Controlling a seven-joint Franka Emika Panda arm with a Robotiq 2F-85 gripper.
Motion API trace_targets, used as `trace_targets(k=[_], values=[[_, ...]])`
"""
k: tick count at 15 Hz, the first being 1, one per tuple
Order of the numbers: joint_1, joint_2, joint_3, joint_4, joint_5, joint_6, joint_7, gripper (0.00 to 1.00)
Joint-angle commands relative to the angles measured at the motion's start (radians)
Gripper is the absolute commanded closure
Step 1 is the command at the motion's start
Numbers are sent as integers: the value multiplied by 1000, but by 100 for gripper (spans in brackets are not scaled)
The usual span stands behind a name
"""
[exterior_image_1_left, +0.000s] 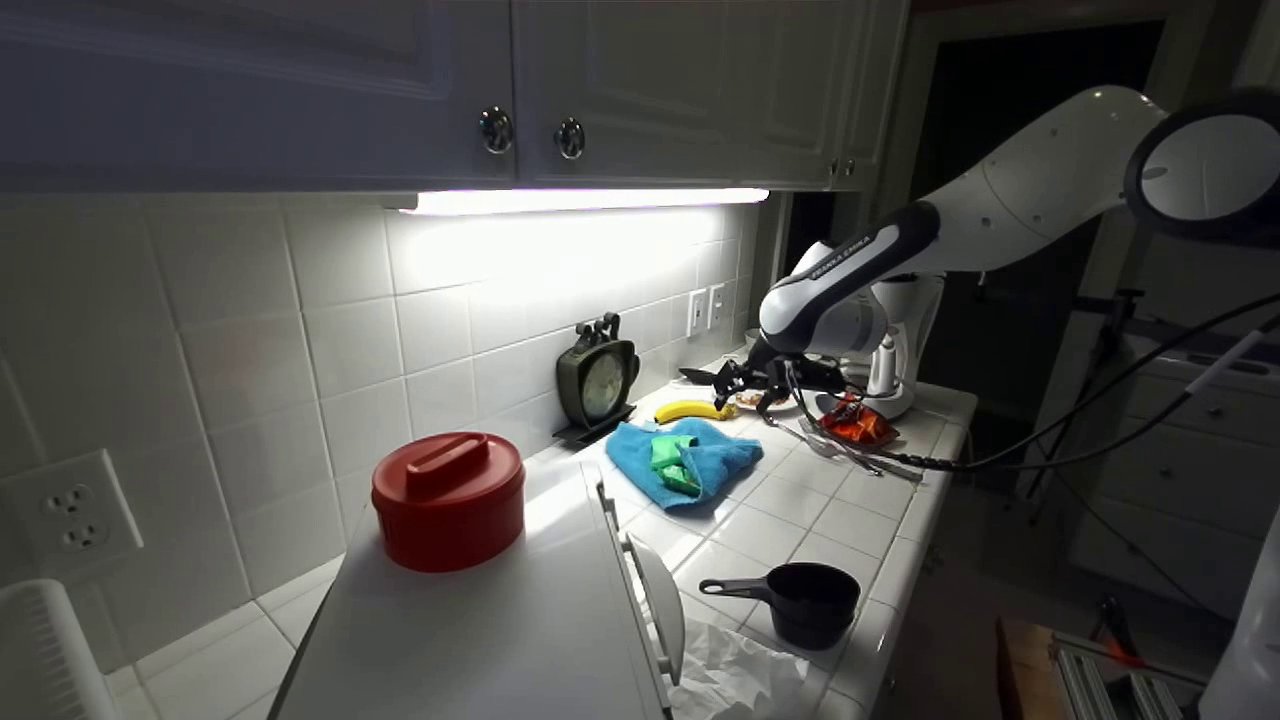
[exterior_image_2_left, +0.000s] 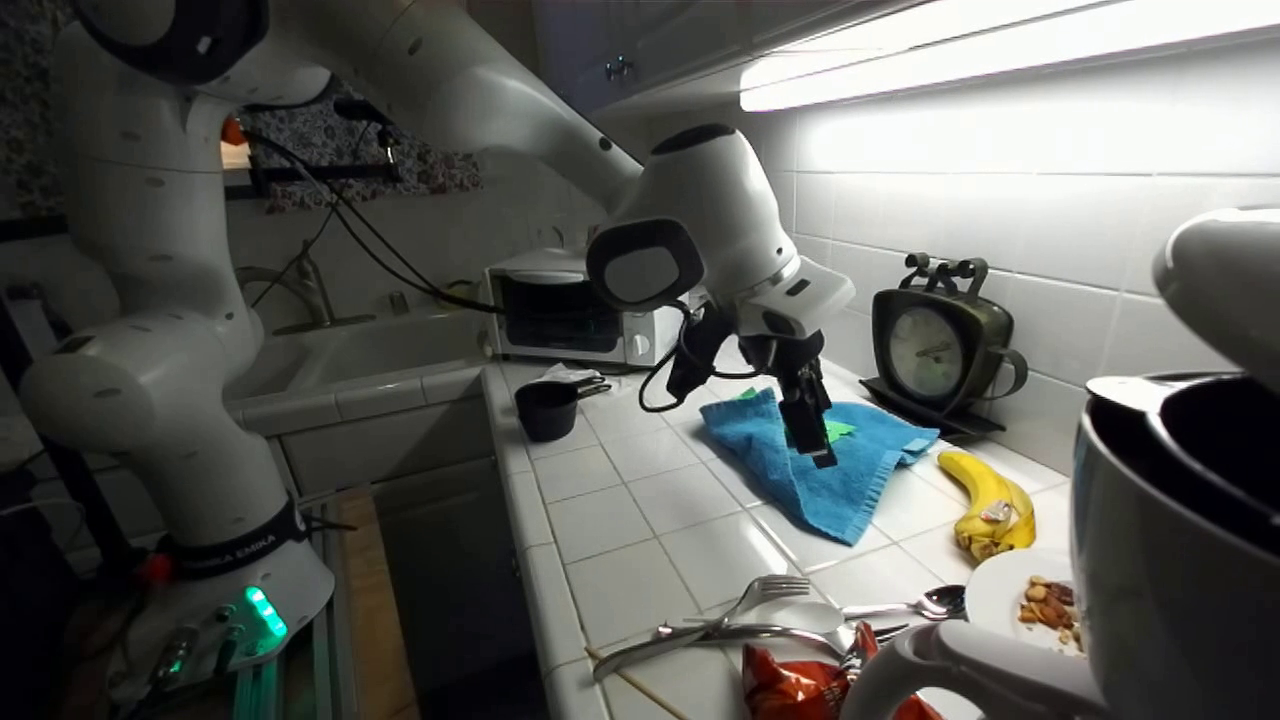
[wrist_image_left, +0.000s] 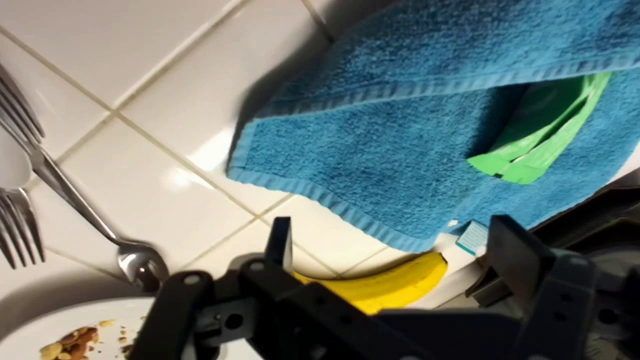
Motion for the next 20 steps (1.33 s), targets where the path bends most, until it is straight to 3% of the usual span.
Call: trace_targets(k=[1,11,20], values=[[8,-3,-38,-41,-25,-3,97,0],[-92,70,60,-37,51,52,-256,0],[-120,142,88,-11,50,147,-323,0]])
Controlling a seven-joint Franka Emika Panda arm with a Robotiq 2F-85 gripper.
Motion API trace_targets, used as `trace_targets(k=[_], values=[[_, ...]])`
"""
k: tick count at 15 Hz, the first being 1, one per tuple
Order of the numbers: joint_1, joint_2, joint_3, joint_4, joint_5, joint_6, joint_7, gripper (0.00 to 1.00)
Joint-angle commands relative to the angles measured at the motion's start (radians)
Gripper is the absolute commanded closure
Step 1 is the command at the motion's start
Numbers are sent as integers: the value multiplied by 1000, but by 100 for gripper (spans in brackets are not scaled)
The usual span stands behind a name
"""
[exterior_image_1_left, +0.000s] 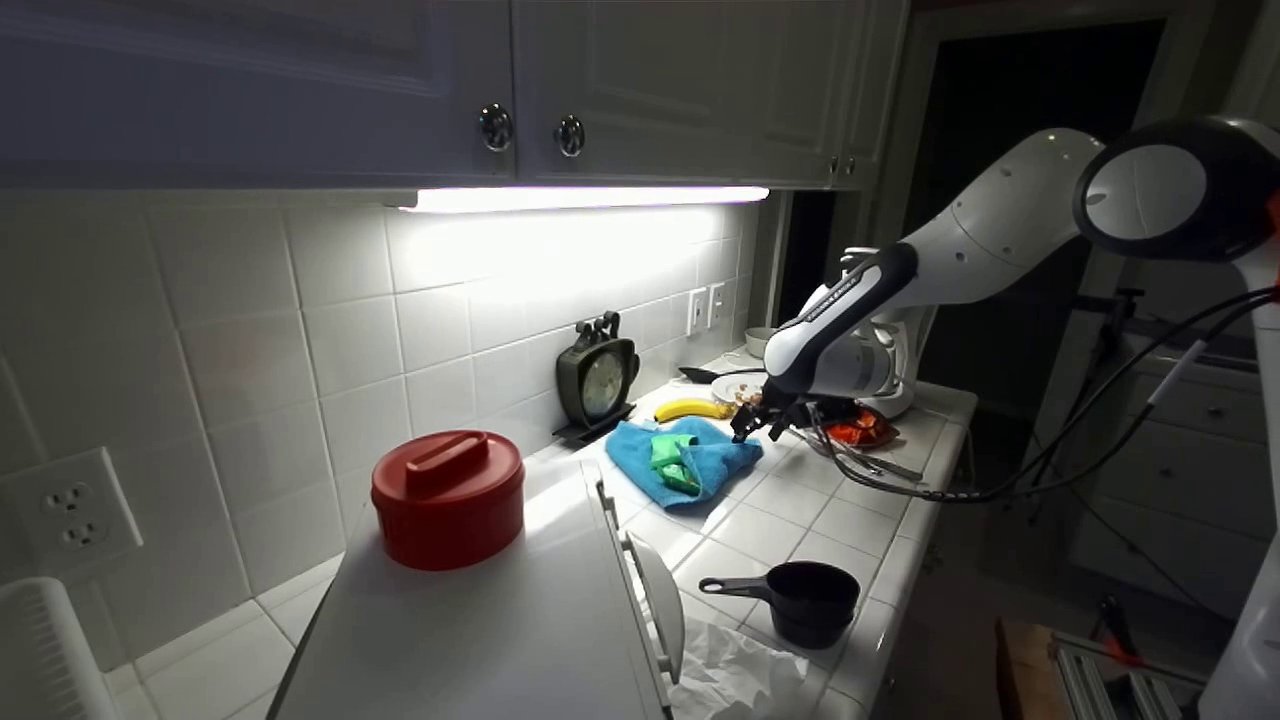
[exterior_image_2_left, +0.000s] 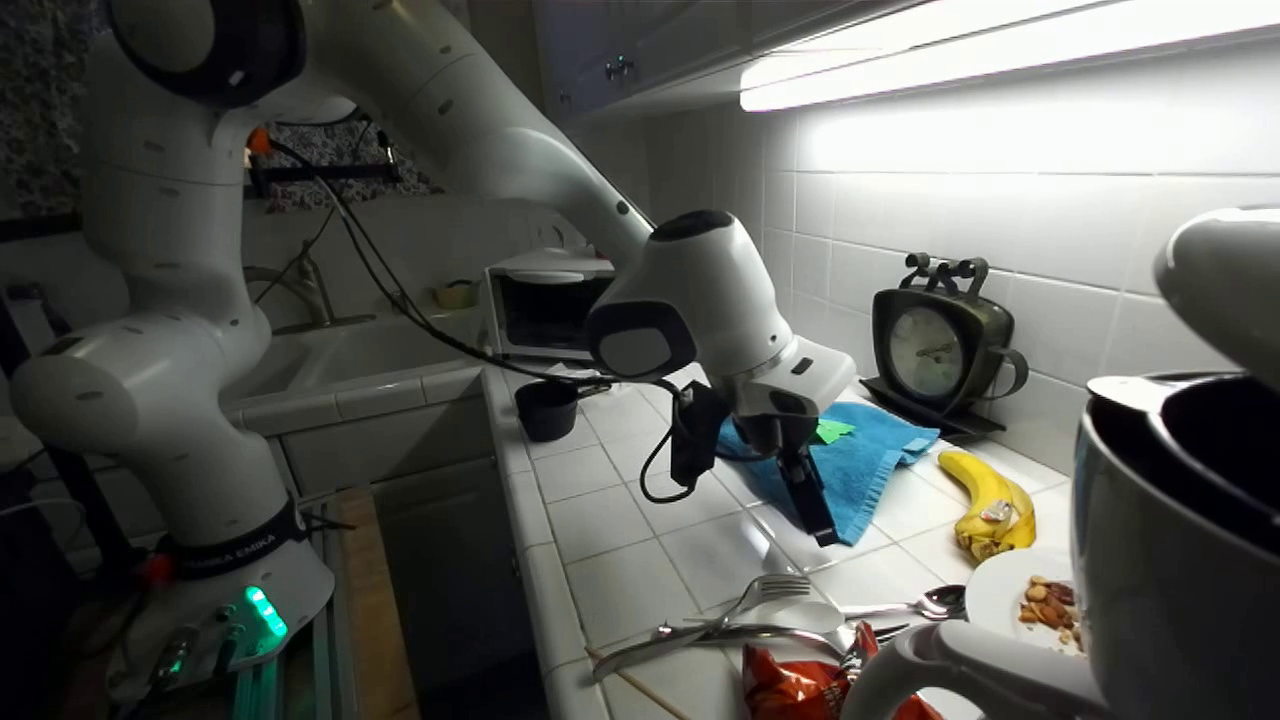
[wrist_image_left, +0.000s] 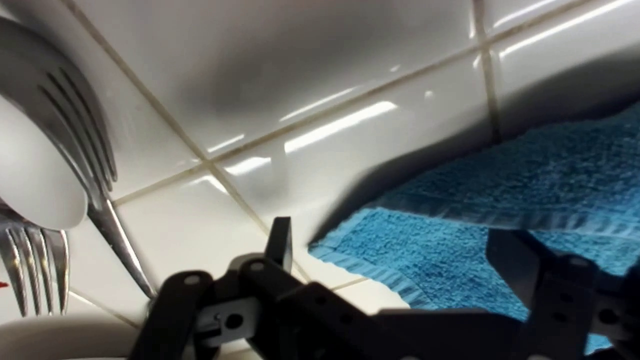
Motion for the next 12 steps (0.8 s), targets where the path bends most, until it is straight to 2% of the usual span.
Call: trace_targets(k=[1,3,4,5,7,12], values=[[-30,44,33,35,30,40,-40,0],[-37,57,45,45,30,51,-37,3],[-42,61,53,48,30,54,-38,19],[-47,66,60,53,31,57,-39,28],[-54,70,71,61,26,68,-40,37],[-89,61,119,70,34,60,-64,75]])
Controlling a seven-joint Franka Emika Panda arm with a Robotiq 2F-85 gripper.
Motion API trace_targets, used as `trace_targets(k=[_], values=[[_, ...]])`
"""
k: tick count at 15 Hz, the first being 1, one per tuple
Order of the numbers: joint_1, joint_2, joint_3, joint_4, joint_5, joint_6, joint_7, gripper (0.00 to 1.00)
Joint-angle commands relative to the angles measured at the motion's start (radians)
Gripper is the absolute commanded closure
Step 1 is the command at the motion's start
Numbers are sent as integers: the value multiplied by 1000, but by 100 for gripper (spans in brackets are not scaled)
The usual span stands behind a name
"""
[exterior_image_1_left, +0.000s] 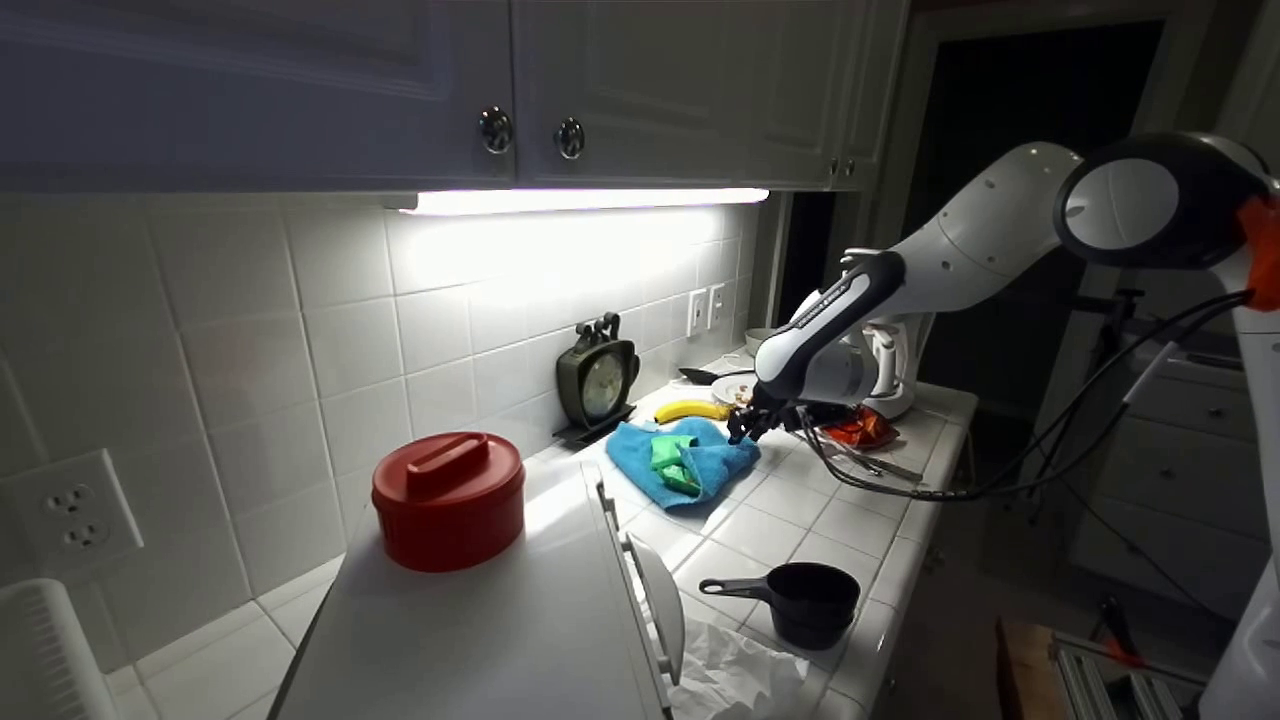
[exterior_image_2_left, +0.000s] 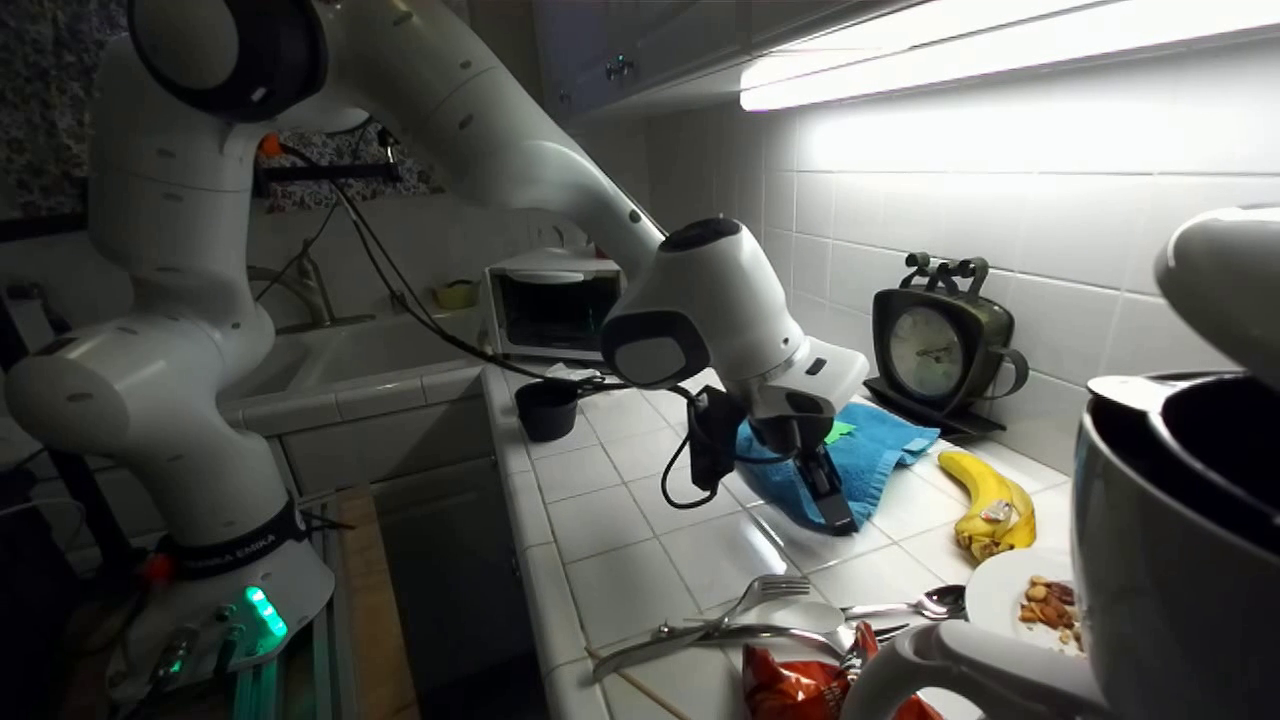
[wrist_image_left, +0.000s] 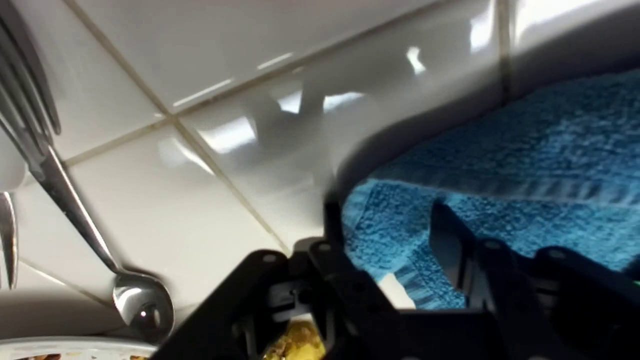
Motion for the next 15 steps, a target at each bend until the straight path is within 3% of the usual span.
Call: trace_targets(k=[1,3,7,11,12,15], values=[[-47,5,67,21,41,-5,-52,81],[-70,-25,106,7,47,-19,-68,92],[-94,-104,145,-31,22,-64,-97,96],[-86,-196,125,-75,-10,-149,-133,94],[-44,-217,77,-84,-20,-173,-139,94],[-8,-276,25,-114,-41,-277,-204,94]])
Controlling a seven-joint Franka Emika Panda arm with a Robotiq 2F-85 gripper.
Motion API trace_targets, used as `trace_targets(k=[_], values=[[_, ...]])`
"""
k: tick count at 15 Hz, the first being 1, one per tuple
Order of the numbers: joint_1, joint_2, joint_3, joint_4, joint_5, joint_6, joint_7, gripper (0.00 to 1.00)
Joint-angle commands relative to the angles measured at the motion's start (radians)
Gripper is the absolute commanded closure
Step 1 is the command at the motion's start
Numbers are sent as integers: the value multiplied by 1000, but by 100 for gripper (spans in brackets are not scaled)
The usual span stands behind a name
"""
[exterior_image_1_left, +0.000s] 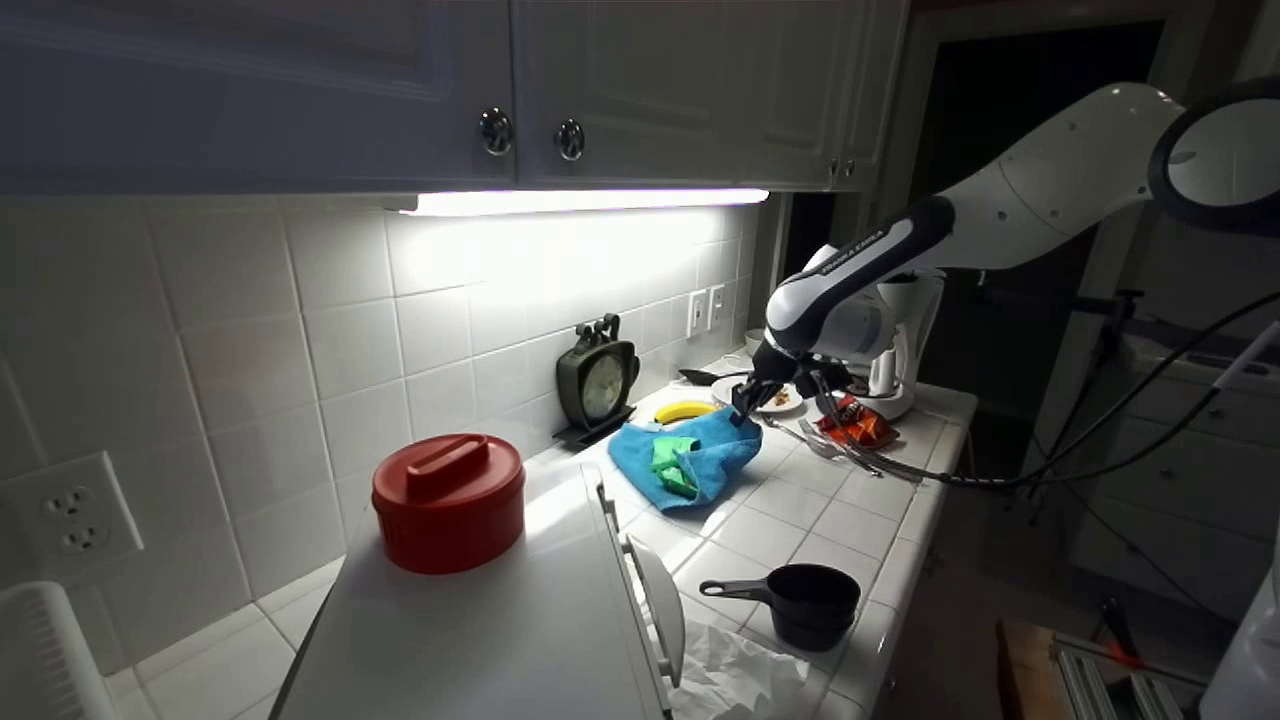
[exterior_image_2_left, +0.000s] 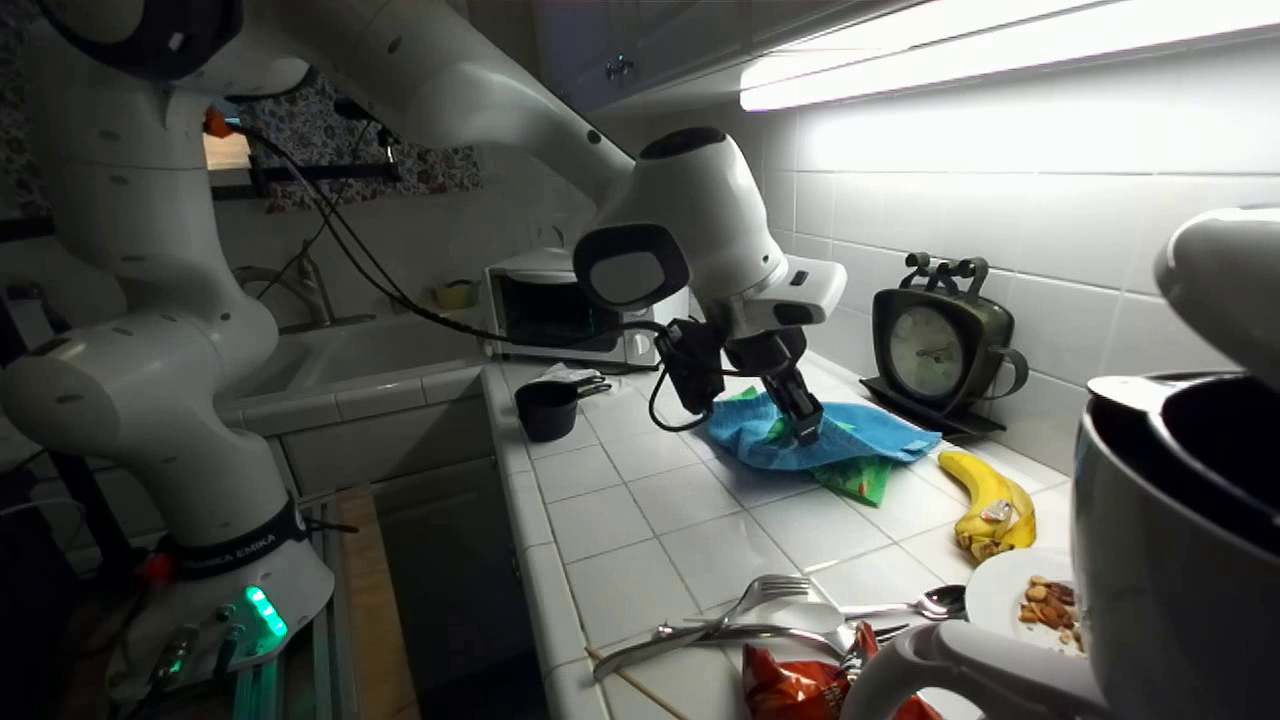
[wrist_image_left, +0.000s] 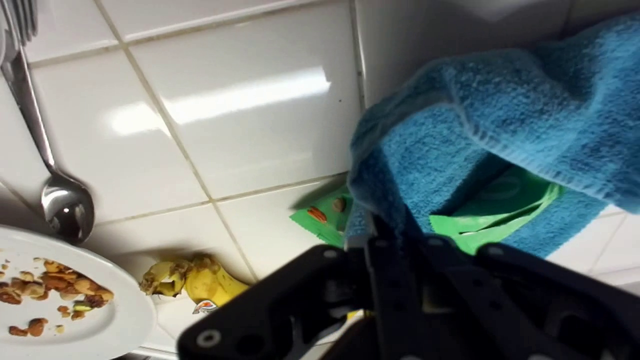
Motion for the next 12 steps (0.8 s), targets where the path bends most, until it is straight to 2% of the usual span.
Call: trace_targets(k=[1,6,12], values=[[56,-103,-81,-70,-52,-121,-64,94],[125,-190,-183,-123,-195,-272,-101,94],[175,-268,-250,-171,-347,-389,-126,95]])
